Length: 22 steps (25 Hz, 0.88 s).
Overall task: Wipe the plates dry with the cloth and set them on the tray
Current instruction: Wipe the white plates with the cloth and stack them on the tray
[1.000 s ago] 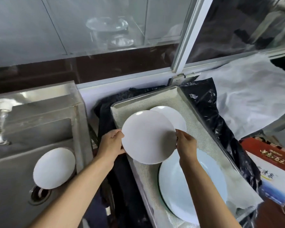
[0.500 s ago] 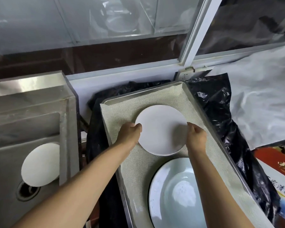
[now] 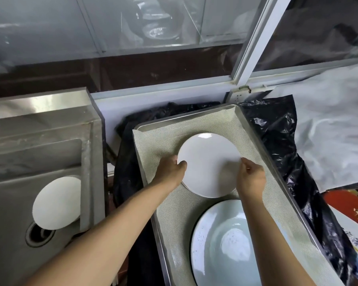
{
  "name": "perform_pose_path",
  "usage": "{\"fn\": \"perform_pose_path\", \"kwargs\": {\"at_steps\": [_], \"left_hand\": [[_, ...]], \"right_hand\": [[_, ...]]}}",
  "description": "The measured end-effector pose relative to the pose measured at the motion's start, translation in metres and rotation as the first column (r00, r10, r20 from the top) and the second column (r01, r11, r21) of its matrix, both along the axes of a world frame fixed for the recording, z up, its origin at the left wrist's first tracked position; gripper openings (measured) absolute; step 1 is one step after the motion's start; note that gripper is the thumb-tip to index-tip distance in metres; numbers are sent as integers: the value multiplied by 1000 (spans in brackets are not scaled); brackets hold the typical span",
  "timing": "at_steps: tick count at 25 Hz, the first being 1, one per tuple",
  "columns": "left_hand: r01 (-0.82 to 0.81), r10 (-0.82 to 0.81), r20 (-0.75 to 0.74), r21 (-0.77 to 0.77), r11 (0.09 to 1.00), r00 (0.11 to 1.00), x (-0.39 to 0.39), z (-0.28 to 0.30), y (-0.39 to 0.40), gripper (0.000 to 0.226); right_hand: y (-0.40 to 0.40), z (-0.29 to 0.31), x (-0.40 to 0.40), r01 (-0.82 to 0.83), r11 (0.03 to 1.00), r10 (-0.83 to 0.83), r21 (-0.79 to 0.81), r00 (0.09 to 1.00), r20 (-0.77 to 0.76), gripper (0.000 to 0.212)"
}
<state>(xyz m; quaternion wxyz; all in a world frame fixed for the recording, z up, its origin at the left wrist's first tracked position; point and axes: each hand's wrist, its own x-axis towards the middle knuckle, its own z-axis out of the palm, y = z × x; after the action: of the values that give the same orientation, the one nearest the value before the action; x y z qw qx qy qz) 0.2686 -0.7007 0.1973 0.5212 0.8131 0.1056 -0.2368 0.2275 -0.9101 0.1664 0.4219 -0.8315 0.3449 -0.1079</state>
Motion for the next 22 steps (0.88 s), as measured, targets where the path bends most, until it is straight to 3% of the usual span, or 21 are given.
{"fn": "perform_pose_path", "kwargs": {"at_steps": [5,9,22], "left_hand": [[76,-76,63,-12,997,995,-10,5,14,16],[60,-62,165,13,998,984,-34,11,45,30],[-154,155,260,-25,988,953,-127,52,238,29]], "right_hand": [[18,10,-8,-2,1000,2,9,1000,13,22],[65,29,-19,-92,996,90,11,989,116,31],[291,64,-72,-445,886,415,132,887,201,27]]}}
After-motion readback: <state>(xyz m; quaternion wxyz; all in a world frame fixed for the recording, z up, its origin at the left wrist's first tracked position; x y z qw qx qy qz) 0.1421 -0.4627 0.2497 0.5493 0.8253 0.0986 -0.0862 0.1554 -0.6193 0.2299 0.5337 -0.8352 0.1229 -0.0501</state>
